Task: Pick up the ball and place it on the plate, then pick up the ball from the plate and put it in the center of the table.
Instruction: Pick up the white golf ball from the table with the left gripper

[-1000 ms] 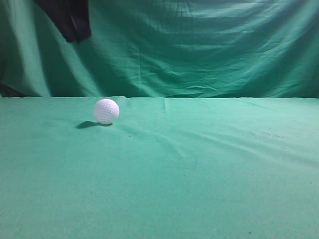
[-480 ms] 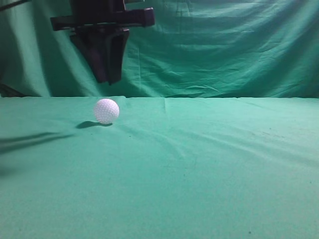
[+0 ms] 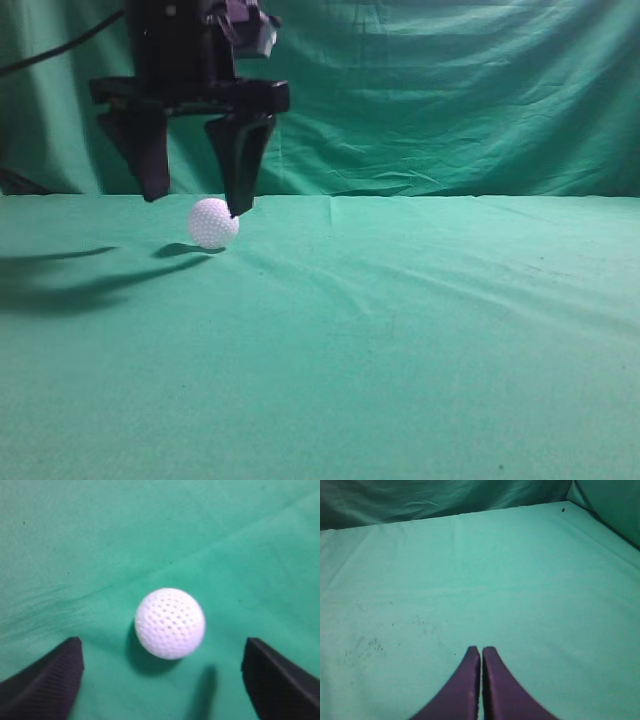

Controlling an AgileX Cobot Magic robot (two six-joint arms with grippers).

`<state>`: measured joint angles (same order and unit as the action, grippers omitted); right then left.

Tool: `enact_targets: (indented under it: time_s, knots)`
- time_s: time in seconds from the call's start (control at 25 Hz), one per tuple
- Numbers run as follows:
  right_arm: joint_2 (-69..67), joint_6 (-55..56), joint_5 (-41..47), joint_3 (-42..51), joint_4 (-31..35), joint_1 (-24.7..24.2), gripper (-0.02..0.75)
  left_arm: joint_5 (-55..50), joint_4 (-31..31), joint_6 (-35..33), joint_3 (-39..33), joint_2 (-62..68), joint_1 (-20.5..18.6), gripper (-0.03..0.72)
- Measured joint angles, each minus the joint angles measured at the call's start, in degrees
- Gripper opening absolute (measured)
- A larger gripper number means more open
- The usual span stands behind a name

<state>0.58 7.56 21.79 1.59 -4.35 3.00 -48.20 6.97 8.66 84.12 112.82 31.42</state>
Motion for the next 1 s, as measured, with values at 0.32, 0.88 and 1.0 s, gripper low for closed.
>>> enact_targets:
  time_s: [0.32,0.88,1.0]
  knots:
    - [0.0,0.0,0.0,0.0,0.0,0.0,0.000,0.3,0.0,0.0,3.3,4.7,-0.7,0.501]
    - [0.0,0.0,0.0,0.0,0.0,0.0,0.000,0.7,0.0,0.0,5.0,6.7,-0.7,0.300]
    - [0.0,0.0,0.0,0.0,0.0,0.0,0.000,-0.9,0.1,-0.2,7.0,6.7,-0.7,0.300]
